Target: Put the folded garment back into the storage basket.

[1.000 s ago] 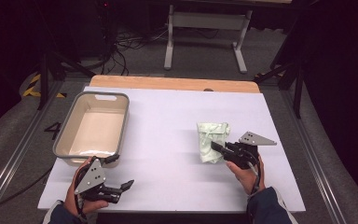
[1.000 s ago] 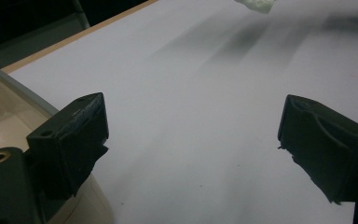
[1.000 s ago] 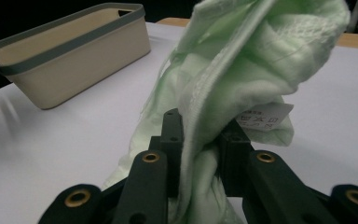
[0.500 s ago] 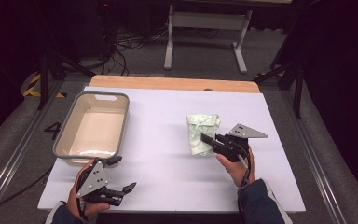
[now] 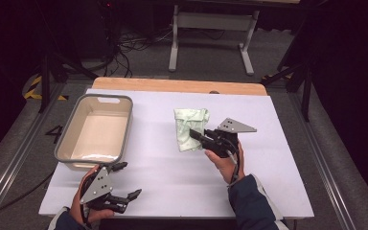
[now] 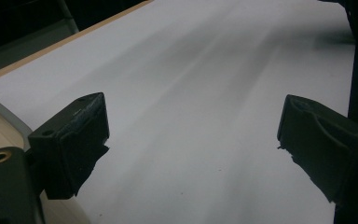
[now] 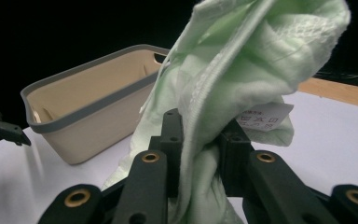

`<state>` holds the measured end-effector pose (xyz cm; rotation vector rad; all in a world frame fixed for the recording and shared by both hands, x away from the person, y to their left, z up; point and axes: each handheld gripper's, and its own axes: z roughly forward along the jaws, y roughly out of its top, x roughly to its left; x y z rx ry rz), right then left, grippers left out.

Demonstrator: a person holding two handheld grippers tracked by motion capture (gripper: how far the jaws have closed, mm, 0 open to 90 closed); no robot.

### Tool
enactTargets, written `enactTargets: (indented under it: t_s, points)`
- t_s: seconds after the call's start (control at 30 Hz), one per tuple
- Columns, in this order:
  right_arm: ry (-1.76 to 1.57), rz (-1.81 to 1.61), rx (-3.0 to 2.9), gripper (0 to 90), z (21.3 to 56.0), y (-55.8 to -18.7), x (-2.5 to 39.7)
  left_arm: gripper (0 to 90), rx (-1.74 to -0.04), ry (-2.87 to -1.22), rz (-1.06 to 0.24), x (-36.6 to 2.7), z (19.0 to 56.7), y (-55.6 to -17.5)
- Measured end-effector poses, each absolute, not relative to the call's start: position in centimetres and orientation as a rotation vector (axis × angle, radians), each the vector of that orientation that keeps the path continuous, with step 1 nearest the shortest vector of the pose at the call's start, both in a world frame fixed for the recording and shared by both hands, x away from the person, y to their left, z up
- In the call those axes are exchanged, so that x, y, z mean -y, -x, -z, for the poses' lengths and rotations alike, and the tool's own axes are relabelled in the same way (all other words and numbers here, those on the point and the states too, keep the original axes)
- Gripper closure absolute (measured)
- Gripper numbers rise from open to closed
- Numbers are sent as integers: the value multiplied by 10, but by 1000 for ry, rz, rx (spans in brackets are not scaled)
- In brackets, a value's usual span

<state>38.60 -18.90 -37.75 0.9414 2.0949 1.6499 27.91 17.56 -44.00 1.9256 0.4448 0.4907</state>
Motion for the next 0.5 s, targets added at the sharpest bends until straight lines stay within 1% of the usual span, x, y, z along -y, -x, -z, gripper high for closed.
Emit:
enactTargets:
  t_s: [0.5]
  points:
    - [-863, -1659, -2141, 757, 368, -396, 145, 98, -437, -1924, -481, -176, 440, -278]
